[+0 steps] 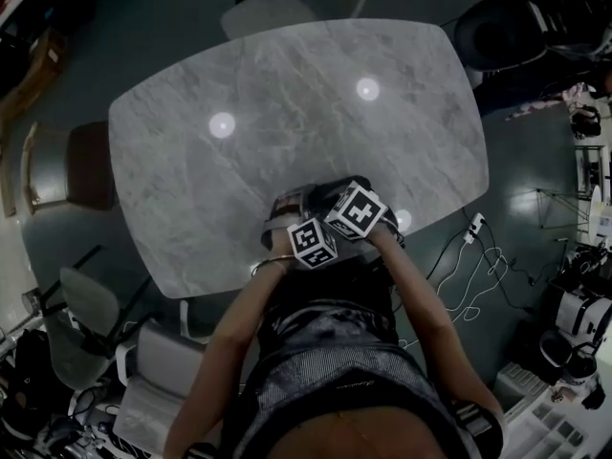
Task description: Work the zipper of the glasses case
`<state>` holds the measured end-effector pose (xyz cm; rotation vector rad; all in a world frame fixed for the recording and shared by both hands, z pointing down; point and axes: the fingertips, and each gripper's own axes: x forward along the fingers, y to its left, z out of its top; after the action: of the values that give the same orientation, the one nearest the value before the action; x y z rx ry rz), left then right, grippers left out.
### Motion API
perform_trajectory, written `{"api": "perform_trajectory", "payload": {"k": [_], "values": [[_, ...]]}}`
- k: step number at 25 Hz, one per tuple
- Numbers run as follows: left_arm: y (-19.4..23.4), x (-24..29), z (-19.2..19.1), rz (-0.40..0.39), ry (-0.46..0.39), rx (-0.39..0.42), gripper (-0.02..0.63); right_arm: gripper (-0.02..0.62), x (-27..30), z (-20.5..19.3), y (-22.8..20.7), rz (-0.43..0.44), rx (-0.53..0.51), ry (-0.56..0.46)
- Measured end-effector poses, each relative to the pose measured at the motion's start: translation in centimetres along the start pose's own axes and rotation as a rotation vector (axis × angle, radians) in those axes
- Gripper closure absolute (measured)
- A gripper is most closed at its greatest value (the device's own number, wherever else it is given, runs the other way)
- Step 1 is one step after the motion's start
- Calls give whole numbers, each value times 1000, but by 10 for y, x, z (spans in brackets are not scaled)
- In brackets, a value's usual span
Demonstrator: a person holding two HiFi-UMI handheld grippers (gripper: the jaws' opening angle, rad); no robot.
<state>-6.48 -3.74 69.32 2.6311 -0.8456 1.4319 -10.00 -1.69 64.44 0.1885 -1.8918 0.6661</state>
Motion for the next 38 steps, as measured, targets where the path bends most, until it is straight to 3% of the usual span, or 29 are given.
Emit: {"api": "perform_trajectory", "payload": {"k": [3, 6, 13, 16, 19, 24, 29, 33, 38], "values": [[0, -1, 5, 14, -36, 33, 357, 535, -3, -5, -1, 8, -8, 1], [5, -8, 10, 47, -127, 104, 357, 536, -7, -2, 0, 55, 0, -21], [14, -55, 27, 55, -389, 149, 347, 535, -48, 11, 16, 323, 38, -239], [17, -79, 34, 59, -451, 192, 347, 535, -66, 14, 24, 458, 29, -324], [21, -89, 35, 25, -420, 157, 350, 535, -73, 18, 25, 523, 51, -390], [29, -100, 37, 6, -328, 133, 353, 535, -81, 26, 26, 480, 54, -430], [34, -113, 44, 10, -210, 151, 353, 535, -95, 29, 27, 498, 73, -494], [31, -114, 41, -23, -112, 161, 353, 535, -91, 25, 24, 484, 76, -480], [20, -103, 42, -25, -29, 240, 356, 535, -82, 11, 16, 417, 86, -412]]}}
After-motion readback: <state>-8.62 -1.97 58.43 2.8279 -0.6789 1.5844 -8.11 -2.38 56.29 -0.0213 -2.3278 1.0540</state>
